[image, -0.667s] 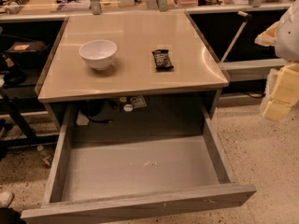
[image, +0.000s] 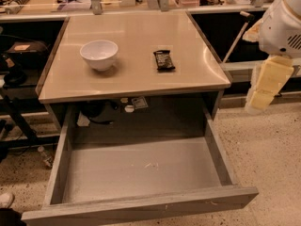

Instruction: Place rxbar chocolate into top drawer

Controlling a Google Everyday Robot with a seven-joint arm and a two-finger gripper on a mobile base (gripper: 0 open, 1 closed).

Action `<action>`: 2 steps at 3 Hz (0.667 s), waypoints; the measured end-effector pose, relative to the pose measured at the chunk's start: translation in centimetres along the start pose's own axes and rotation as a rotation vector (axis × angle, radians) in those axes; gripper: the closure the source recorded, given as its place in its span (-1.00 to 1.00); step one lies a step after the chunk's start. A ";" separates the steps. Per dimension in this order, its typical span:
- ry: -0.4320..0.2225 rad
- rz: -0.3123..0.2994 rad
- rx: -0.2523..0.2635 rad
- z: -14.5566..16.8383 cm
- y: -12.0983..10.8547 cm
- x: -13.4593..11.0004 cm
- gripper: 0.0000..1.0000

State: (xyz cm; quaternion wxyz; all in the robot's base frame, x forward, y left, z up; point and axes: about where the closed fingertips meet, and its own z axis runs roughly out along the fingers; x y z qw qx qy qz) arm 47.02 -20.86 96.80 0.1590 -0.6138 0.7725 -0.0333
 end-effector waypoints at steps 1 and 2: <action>0.006 -0.027 -0.014 2.3 -3.1 -1.1 -1.00; 0.019 -0.052 -0.022 4.7 -6.7 -2.3 -1.00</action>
Offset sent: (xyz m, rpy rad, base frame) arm 0.1338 0.0190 -0.0373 -0.0516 0.0429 0.0788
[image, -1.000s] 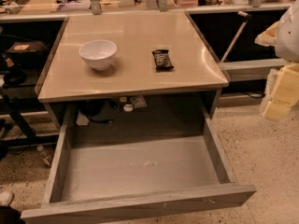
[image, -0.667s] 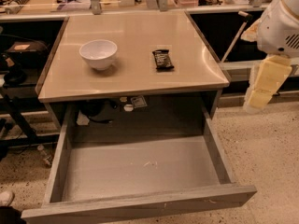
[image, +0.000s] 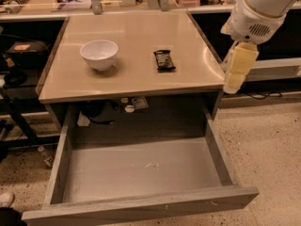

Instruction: Place rxbar chocolate into top drawer

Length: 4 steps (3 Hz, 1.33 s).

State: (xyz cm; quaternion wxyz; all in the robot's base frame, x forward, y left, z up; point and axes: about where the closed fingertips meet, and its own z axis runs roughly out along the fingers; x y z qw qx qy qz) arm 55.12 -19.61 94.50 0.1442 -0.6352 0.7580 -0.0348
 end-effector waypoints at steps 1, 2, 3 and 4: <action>0.004 -0.037 0.022 2.2 -5.0 -1.9 -1.00; 0.004 -0.037 0.022 2.2 -5.0 -1.9 -1.00; -0.013 -0.079 0.034 3.5 -6.6 -3.3 -1.00; -0.031 -0.110 0.032 5.3 -9.2 -5.7 -1.00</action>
Offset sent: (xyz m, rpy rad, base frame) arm 0.0418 0.0071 -0.0074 -0.0231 -0.0061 0.0255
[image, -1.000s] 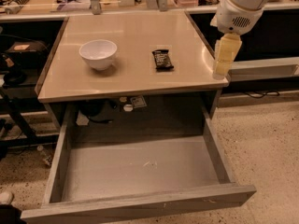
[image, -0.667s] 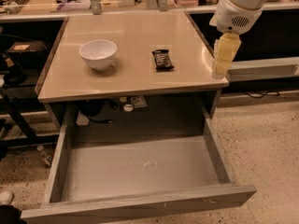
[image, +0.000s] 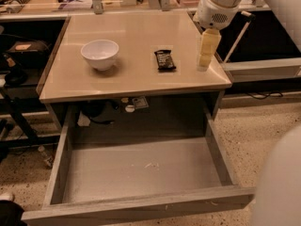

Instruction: Place rxbar chocolate into top drawer

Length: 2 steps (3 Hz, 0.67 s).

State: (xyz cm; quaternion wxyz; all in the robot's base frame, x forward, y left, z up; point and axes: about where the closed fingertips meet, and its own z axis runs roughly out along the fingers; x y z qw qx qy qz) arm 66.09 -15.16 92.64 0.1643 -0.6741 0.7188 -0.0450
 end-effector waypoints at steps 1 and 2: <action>-0.013 -0.028 -0.004 1.6 -2.4 -1.9 -1.00; -0.036 -0.070 -0.035 4.8 -5.1 -5.2 -1.00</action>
Offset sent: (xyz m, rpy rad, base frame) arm 0.0768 0.0554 -0.0111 -0.0049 0.0424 0.1074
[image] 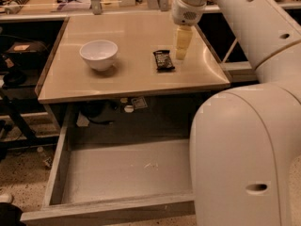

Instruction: Place rxbar chocolate into top drawer

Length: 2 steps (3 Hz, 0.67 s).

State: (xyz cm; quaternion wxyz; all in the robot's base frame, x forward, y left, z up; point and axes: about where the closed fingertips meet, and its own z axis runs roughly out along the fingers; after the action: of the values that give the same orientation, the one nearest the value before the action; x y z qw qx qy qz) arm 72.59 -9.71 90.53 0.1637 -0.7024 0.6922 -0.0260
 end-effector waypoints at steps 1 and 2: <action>-0.007 0.000 0.016 0.3 -0.5 -0.2 -1.00; -0.034 0.001 0.017 0.8 -0.6 -0.4 -1.00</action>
Offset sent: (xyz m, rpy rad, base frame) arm 0.0003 0.0003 -0.0054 0.0544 0.0036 0.0095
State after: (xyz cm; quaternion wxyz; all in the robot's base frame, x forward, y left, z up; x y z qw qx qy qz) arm 73.39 -9.21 89.99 0.1812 -0.7011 0.6894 -0.0199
